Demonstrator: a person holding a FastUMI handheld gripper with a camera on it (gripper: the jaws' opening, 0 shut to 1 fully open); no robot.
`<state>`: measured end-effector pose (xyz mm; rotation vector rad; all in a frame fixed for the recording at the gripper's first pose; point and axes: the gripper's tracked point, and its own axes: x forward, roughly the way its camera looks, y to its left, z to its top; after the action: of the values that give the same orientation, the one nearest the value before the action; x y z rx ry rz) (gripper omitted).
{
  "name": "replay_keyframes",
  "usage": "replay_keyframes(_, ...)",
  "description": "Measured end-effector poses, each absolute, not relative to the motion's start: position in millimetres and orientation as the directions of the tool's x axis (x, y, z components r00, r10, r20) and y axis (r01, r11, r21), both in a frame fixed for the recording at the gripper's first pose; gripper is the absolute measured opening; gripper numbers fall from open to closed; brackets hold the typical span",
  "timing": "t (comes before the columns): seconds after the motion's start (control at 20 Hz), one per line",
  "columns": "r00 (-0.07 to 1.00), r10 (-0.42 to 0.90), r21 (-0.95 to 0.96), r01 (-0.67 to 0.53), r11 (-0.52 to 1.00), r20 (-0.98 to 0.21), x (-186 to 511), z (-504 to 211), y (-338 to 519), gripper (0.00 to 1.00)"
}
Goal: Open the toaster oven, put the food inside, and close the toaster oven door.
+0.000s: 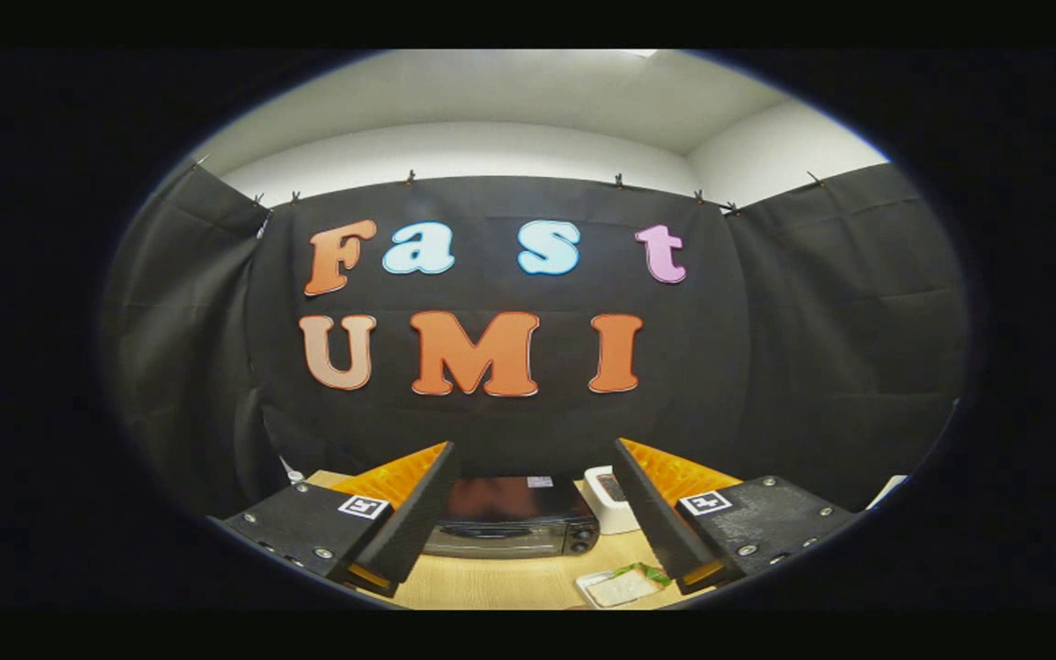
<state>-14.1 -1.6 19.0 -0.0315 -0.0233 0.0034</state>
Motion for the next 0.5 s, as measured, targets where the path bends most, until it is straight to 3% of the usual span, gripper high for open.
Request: replay_keyframes(0.5,1.000,0.001,-0.075,0.002,0.997,0.030,-14.0,30.7,-4.3,0.99)
